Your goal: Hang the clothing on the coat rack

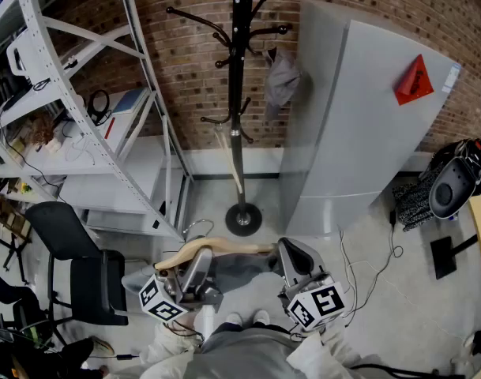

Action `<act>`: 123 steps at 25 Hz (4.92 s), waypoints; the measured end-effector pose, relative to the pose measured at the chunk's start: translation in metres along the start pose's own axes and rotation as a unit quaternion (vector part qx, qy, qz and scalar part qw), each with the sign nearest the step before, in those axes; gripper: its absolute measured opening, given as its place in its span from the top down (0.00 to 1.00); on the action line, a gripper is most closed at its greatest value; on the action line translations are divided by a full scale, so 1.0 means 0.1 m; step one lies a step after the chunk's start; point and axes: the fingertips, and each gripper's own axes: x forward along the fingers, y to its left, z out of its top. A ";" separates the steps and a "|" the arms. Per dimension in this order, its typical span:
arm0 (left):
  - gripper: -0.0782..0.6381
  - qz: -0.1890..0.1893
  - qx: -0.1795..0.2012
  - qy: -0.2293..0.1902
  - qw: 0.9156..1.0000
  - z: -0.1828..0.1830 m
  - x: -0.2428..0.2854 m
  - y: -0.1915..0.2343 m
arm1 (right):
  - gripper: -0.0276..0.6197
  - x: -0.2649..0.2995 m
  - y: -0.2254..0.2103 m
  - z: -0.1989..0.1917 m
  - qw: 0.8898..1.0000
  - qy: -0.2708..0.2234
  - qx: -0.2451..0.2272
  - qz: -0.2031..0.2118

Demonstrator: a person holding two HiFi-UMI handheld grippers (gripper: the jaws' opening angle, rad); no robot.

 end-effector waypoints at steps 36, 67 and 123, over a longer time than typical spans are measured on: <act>0.75 -0.029 -0.006 0.017 0.999 -0.12 1.15 1.32 | 0.92 1.42 -0.84 0.09 1.000 -0.005 -0.010 -0.003; 0.75 -0.101 -0.077 0.060 0.990 0.25 2.01 2.99 | 0.92 3.15 -1.47 0.36 0.993 -0.033 -0.034 -0.109; 0.75 -0.084 -0.099 0.027 0.991 0.44 2.91 3.67 | 0.92 3.37 -2.16 0.74 0.988 -0.066 -0.040 -0.131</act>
